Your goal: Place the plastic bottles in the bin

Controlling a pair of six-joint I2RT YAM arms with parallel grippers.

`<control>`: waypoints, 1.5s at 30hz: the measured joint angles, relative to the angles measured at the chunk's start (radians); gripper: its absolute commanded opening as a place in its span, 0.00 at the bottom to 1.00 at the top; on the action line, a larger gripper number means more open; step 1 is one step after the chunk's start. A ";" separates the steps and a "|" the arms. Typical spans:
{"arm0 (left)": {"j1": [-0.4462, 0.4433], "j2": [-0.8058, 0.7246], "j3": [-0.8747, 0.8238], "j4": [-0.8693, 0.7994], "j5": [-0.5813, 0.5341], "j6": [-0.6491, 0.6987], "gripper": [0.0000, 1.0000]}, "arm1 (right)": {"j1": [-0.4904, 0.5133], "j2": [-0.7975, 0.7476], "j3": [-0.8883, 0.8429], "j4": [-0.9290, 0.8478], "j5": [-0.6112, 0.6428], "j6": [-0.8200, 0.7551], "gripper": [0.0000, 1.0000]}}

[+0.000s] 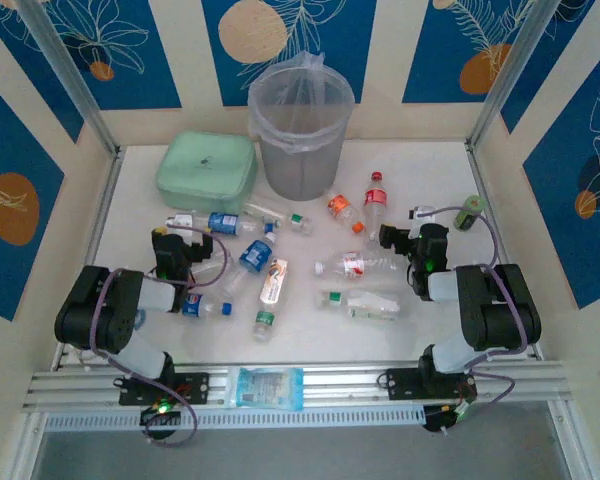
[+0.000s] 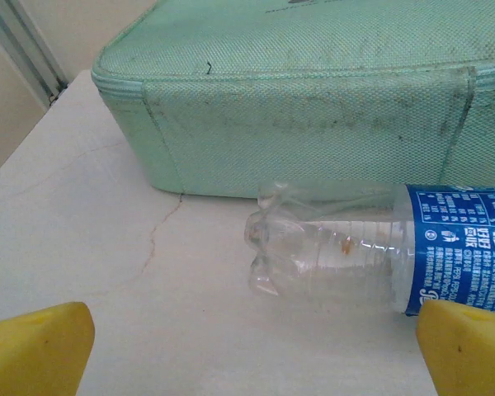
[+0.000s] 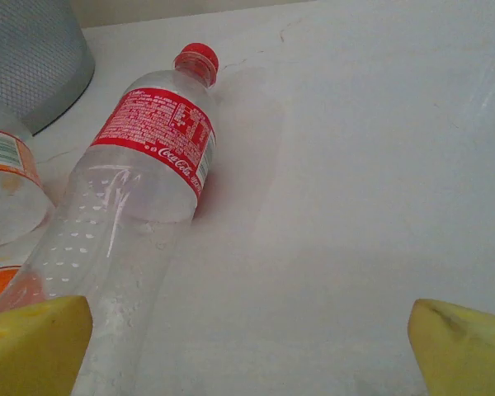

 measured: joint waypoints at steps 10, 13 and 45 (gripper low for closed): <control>0.000 0.000 0.000 0.000 0.000 0.000 1.00 | 0.000 0.000 0.000 0.000 0.000 0.000 0.99; 0.000 0.000 0.000 0.000 0.000 0.000 1.00 | 0.000 0.000 0.000 0.000 0.000 0.000 0.99; 0.018 -0.441 0.558 -0.949 -0.092 -0.148 1.00 | -0.008 -0.216 0.591 -1.022 -0.082 0.021 1.00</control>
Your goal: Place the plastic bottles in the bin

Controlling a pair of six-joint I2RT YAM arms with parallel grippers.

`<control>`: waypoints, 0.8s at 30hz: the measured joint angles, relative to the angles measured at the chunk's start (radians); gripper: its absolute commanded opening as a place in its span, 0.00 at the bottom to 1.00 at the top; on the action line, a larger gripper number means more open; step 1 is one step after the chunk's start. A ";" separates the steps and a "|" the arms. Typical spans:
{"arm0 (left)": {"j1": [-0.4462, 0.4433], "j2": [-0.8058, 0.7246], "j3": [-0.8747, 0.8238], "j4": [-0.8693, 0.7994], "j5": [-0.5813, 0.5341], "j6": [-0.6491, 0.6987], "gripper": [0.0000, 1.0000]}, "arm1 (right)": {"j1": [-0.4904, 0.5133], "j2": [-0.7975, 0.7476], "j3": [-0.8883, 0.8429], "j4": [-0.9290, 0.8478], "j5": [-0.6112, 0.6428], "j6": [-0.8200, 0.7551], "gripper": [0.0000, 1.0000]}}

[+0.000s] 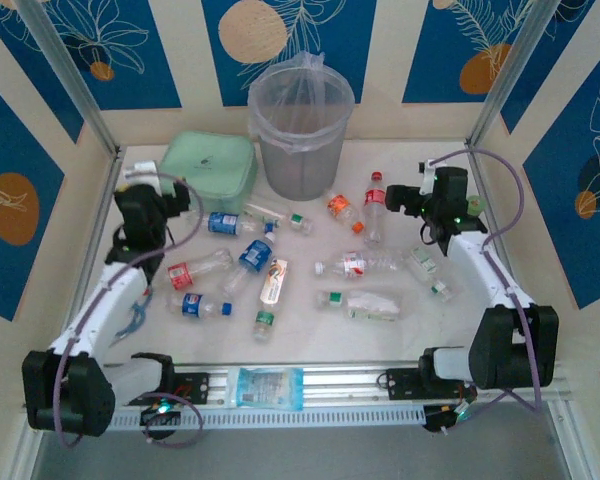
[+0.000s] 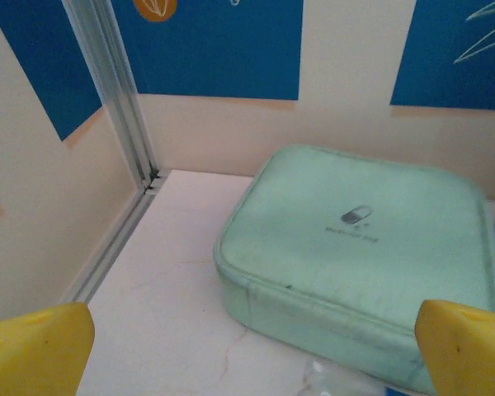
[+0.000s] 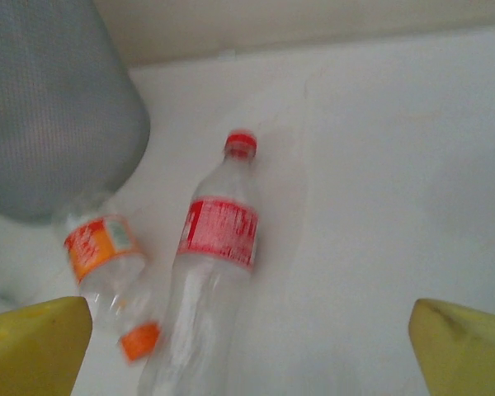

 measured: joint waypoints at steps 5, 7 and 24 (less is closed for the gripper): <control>0.000 0.086 0.300 -0.358 0.143 -0.009 1.00 | 0.012 0.119 0.150 -0.267 -0.085 0.060 0.86; 0.000 0.151 0.355 -0.454 0.227 -0.008 1.00 | 0.025 0.190 0.204 -0.324 -0.102 0.085 0.83; -0.002 0.263 0.301 -0.632 0.429 -0.008 1.00 | 0.096 0.645 0.538 -0.514 -0.043 0.179 0.81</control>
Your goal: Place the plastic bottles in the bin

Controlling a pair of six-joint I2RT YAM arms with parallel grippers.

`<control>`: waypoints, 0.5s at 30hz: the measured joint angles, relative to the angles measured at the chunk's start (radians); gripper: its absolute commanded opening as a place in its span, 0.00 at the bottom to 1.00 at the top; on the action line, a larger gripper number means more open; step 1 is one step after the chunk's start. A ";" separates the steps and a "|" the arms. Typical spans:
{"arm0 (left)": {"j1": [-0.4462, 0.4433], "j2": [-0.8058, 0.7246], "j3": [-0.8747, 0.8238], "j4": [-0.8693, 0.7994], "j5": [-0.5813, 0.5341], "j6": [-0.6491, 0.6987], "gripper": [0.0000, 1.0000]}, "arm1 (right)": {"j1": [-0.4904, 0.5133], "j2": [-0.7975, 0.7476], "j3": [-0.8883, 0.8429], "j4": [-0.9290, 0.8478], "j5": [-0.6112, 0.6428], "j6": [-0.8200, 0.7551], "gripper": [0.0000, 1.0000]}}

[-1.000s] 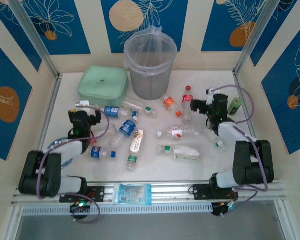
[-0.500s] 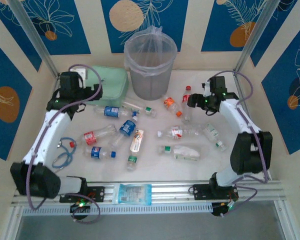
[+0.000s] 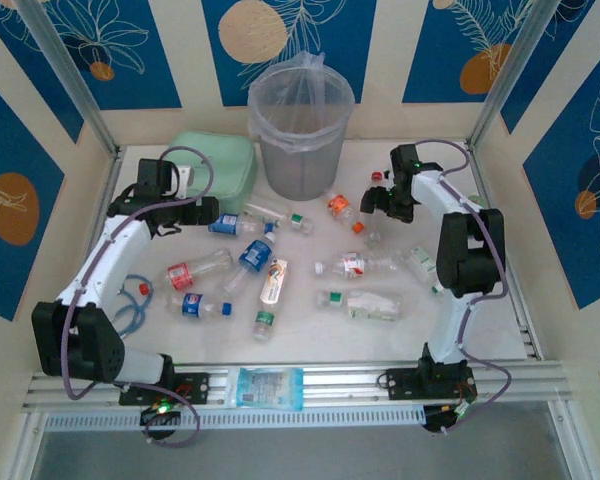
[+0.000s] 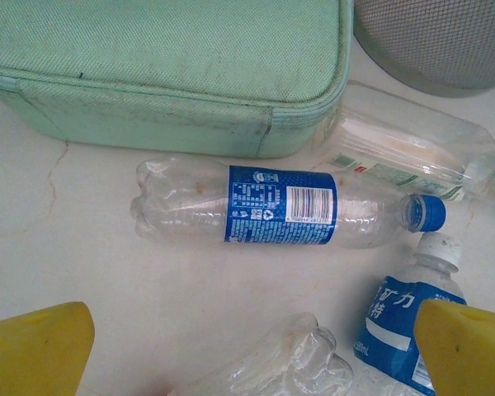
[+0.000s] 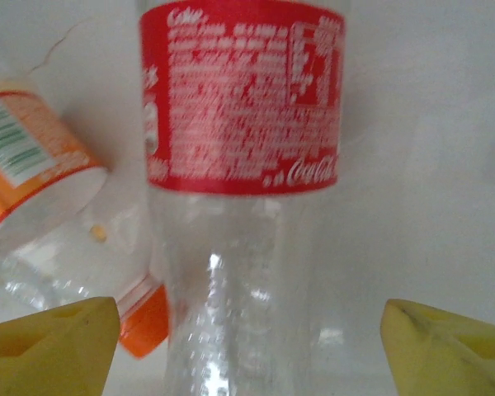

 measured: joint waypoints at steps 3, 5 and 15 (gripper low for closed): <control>0.000 0.000 -0.003 -0.001 0.000 0.000 1.00 | 0.008 0.056 0.066 -0.020 0.034 0.014 0.75; 0.000 -0.002 -0.004 -0.002 0.000 0.000 1.00 | 0.019 0.081 0.098 -0.024 0.051 0.026 0.72; -0.013 -0.041 -0.021 0.002 -0.007 -0.016 1.00 | 0.035 0.173 0.218 -0.049 0.068 0.031 0.47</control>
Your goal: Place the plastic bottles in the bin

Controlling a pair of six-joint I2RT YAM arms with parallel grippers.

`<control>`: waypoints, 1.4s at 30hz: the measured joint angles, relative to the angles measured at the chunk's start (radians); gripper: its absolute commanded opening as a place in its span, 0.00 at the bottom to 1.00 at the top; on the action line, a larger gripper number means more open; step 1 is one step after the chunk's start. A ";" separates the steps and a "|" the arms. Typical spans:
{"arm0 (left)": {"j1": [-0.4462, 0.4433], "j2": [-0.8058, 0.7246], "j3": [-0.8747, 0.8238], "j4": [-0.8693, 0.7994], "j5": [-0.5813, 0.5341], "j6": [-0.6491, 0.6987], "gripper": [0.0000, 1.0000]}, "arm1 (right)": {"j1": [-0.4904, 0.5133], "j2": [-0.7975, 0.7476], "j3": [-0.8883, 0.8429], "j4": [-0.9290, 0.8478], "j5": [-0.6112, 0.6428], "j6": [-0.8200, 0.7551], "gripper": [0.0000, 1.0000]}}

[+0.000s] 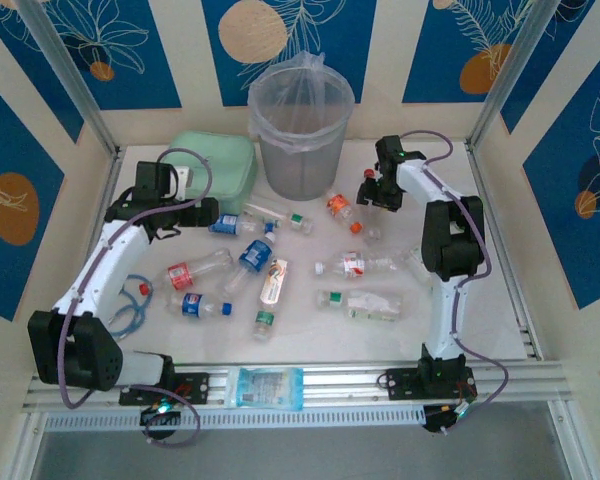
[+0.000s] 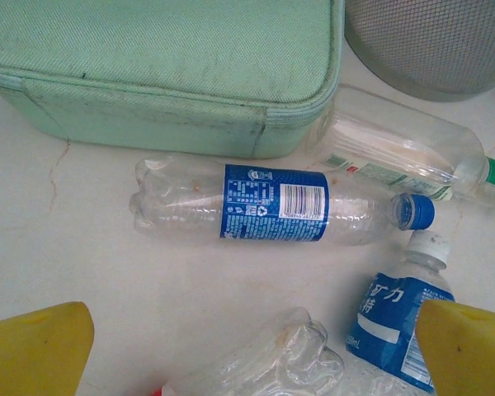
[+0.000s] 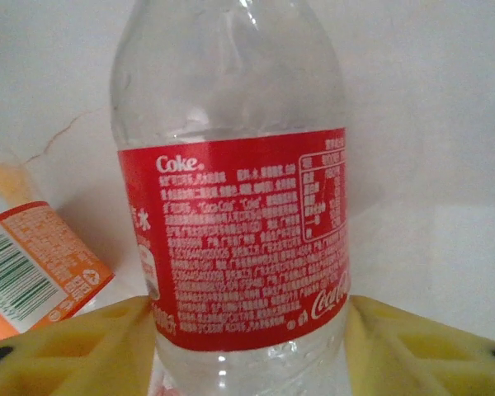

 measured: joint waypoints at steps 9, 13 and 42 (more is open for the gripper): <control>-0.010 0.000 -0.018 0.006 -0.080 0.010 1.00 | -0.061 -0.135 -0.117 0.005 -0.002 -0.074 0.37; -0.015 0.000 -0.029 0.008 -0.095 0.008 1.00 | -0.096 -0.308 -0.138 0.001 -0.042 -0.096 0.34; -0.032 0.005 -0.035 0.014 -0.158 0.020 1.00 | 0.126 -0.332 0.360 0.435 -0.234 -0.126 0.09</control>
